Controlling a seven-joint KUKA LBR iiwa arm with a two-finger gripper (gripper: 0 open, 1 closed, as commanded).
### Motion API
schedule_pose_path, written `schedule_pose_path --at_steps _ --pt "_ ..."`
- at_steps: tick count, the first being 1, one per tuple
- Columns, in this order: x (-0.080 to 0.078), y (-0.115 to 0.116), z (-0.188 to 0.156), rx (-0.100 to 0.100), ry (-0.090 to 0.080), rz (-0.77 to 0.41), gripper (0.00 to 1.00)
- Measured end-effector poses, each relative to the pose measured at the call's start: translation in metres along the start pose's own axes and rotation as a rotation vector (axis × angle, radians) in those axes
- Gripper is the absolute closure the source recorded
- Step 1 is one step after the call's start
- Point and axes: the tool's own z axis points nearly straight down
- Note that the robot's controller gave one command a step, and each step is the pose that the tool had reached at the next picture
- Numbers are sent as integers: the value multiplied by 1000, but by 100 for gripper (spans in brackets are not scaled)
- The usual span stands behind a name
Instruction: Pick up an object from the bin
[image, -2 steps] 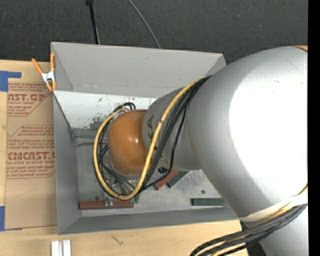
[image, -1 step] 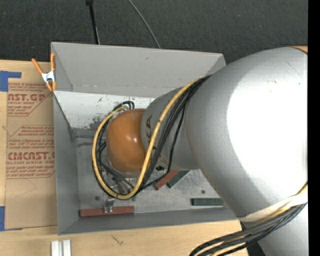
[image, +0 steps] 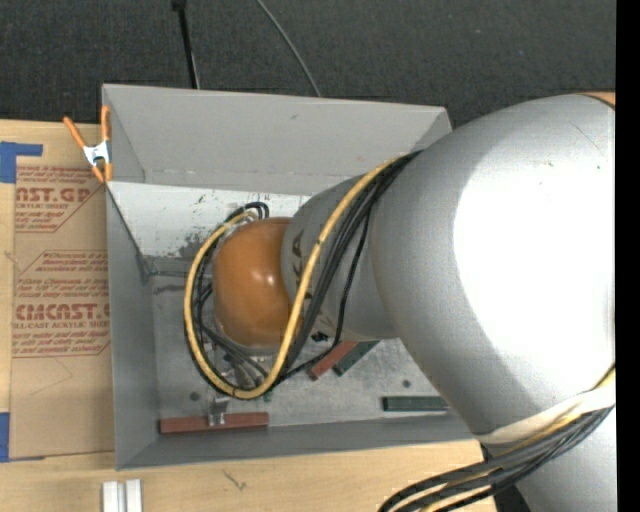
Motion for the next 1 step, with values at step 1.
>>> schedule_pose_path --at_steps 1 --pt "4 -38 -17 -11 17 -18 0"
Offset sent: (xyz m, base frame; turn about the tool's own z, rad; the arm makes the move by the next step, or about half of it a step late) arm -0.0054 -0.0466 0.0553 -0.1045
